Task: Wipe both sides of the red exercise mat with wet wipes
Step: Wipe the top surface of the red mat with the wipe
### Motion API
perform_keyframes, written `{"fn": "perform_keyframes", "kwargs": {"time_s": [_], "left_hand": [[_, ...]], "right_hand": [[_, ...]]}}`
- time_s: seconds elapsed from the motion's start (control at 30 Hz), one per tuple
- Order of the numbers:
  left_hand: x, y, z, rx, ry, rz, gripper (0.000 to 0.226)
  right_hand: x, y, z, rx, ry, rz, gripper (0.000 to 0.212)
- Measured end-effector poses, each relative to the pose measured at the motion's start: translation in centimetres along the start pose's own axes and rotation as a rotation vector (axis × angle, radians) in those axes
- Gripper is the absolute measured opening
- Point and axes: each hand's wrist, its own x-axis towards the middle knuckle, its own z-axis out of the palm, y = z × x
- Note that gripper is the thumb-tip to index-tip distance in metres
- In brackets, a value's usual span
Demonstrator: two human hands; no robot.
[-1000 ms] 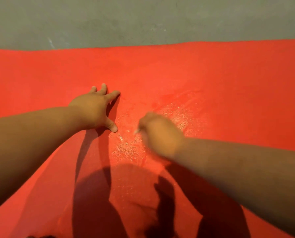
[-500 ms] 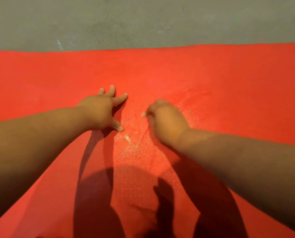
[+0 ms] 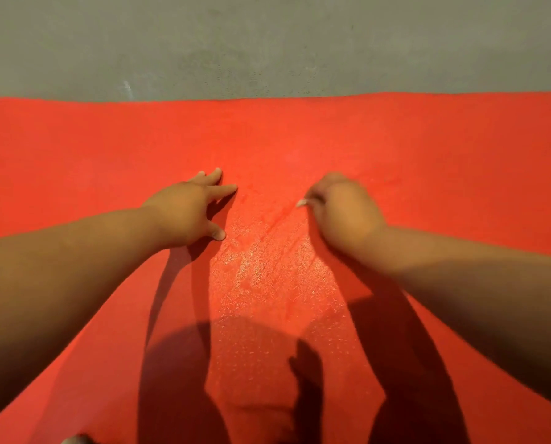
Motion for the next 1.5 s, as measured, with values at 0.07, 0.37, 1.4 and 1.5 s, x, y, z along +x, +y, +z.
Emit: {"fn": "perform_keyframes", "kwargs": {"time_s": [0.07,0.37,1.4,1.5], "left_hand": [[-1.2,0.6,0.5,-0.012,0.013,0.082,0.078],[-4.1,6.5,6.2,0.004,0.311,0.429,0.037],[0.8,8.2,3.3,0.056,0.31,0.589,0.037],[5.3,6.4,0.9,0.131,0.427,0.443,0.035]], "right_hand": [[-3.7,-3.2,1.4,0.08,-0.173,-0.191,0.024],[-5.8,2.7,-2.8,-0.057,-0.006,-0.053,0.03],[-5.1,10.5,-4.5,-0.105,-0.108,0.194,0.07],[-4.4,10.1,-4.9,-0.152,-0.159,0.184,0.08]]}}
